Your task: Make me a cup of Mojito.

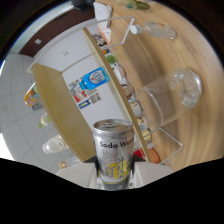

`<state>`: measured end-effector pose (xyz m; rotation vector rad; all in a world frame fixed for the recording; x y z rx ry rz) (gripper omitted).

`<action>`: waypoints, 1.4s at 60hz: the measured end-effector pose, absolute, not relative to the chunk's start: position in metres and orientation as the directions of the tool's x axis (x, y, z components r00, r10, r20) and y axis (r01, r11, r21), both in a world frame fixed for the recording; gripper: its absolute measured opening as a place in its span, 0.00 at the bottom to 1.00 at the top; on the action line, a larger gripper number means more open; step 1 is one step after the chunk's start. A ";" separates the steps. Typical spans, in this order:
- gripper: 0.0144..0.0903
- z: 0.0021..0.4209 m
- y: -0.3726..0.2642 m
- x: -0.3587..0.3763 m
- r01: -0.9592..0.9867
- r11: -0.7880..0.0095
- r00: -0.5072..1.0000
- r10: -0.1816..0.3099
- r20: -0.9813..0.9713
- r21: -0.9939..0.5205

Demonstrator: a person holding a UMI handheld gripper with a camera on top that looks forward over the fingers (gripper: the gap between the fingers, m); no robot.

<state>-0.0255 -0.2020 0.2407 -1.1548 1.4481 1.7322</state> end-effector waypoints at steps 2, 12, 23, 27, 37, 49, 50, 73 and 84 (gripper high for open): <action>0.48 0.245 -0.202 -0.026 -0.894 -0.234 -0.374 -0.076 -0.924 0.381; 0.48 0.271 -0.202 -0.033 -0.936 -0.255 0.248 0.015 -0.969 -0.243; 0.48 0.280 -0.199 -0.053 -0.568 -0.190 0.796 0.119 -0.593 -0.801; 0.48 0.268 -0.196 -0.063 -0.420 -0.173 0.886 0.134 -0.443 -0.891; 0.48 0.201 -0.188 -0.087 -0.120 -0.201 0.976 0.157 -0.153 -0.972; 0.48 0.124 -0.186 -0.101 -0.037 -0.289 0.982 0.168 -0.088 -0.957; 0.48 0.118 -0.185 -0.101 -0.032 -0.294 0.982 0.167 -0.085 -0.955; 0.50 0.068 -0.189 -0.096 -0.033 -0.345 0.986 0.141 -0.087 -0.938; 0.52 0.064 -0.199 -0.099 0.004 -0.341 0.987 0.154 -0.052 -0.940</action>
